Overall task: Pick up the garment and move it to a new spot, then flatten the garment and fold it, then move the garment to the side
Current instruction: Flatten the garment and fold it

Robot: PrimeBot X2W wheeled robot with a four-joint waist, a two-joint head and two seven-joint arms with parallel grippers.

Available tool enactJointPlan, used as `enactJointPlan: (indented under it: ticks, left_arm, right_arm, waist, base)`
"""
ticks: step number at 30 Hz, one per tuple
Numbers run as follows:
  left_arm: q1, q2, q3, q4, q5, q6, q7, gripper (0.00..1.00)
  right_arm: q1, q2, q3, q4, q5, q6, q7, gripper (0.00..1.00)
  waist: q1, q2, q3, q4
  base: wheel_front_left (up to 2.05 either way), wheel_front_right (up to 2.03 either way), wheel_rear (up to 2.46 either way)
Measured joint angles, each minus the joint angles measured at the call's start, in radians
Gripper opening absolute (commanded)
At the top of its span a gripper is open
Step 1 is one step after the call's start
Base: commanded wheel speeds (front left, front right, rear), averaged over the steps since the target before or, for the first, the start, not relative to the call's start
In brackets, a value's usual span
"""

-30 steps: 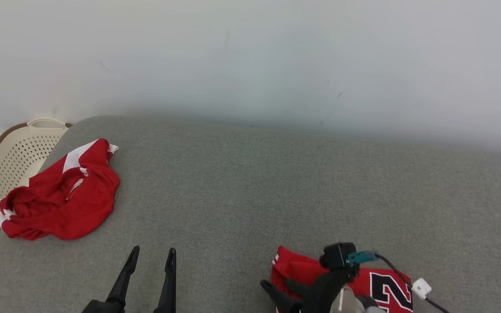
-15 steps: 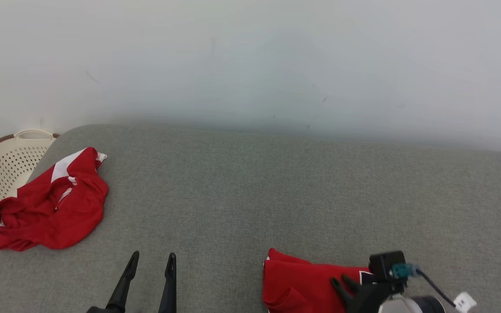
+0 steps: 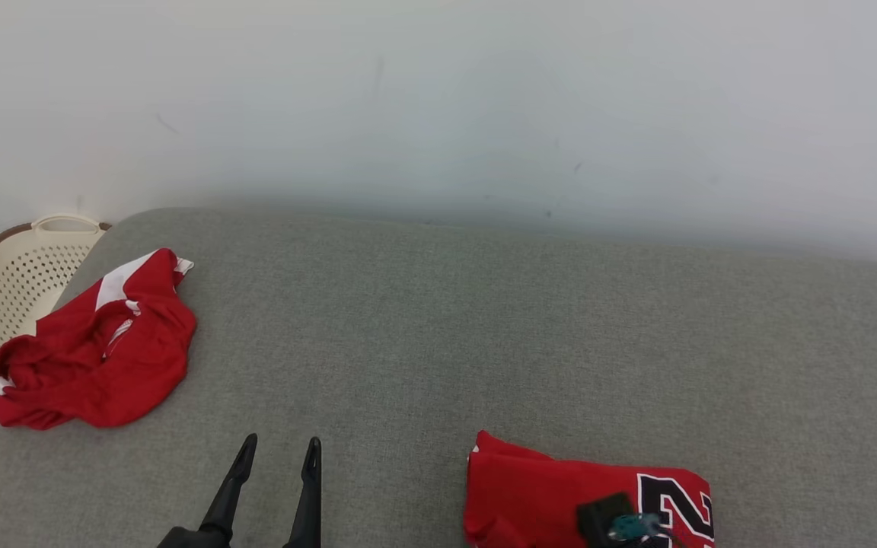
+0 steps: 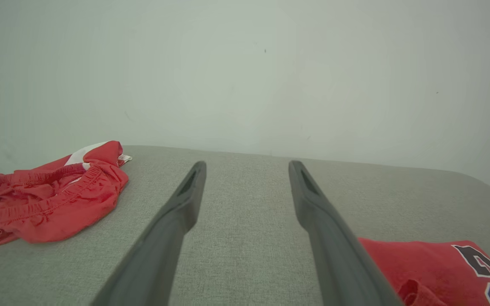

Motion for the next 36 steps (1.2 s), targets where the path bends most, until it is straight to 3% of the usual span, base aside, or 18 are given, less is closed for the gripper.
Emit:
enactJointPlan:
  ticks: [14,15,16,22,27,36]
  left_arm:
    - [-0.008,-0.001,-0.004,0.010,0.001,0.014,-0.002,1.00]
    - [-0.007,0.000,-0.002,0.010,0.001,0.017,-0.006,1.00]
    - [-0.006,0.001,0.001,0.010,0.001,0.018,-0.009,1.00]
    - [0.028,-0.002,0.032,-0.003,-0.025,0.035,-0.025,1.00]
    - [0.066,-0.022,0.083,-0.003,-0.082,0.044,-0.039,1.00]
    - [0.114,-0.050,0.165,0.016,-0.085,0.052,-0.059,1.00]
  right_arm:
    - [-0.126,0.001,0.391,0.198,0.191,0.000,-0.086,0.00]
    - [-0.141,0.000,0.409,0.210,0.200,0.000,-0.133,0.93]
    - [-0.146,0.002,0.399,0.218,0.207,0.000,-0.157,1.00]
    - [-0.194,0.001,0.249,0.233,0.175,0.000,-0.345,1.00]
    - [-0.165,0.001,0.133,0.174,0.153,0.000,-0.465,1.00]
    - [0.075,0.000,-0.139,-0.150,-0.033,0.000,-0.448,1.00]
  waist:
    - [0.0000,0.0000,-0.003,0.026]
    - [-0.0001,0.0000,-0.006,0.022]
    - [0.0000,0.0000,-0.008,0.020]
    - [0.0000,0.0000,-0.021,-0.010]
    - [-0.0001,0.0000,-0.036,-0.048]
    - [-0.0001,0.0000,-0.065,-0.129]
  base:
    - [0.00,0.00,0.00]
    - [0.00,0.00,0.00]
    - [0.00,0.00,0.00]
    - [0.00,0.00,0.00]
    - [0.00,0.00,0.00]
    - [0.00,0.00,0.00]
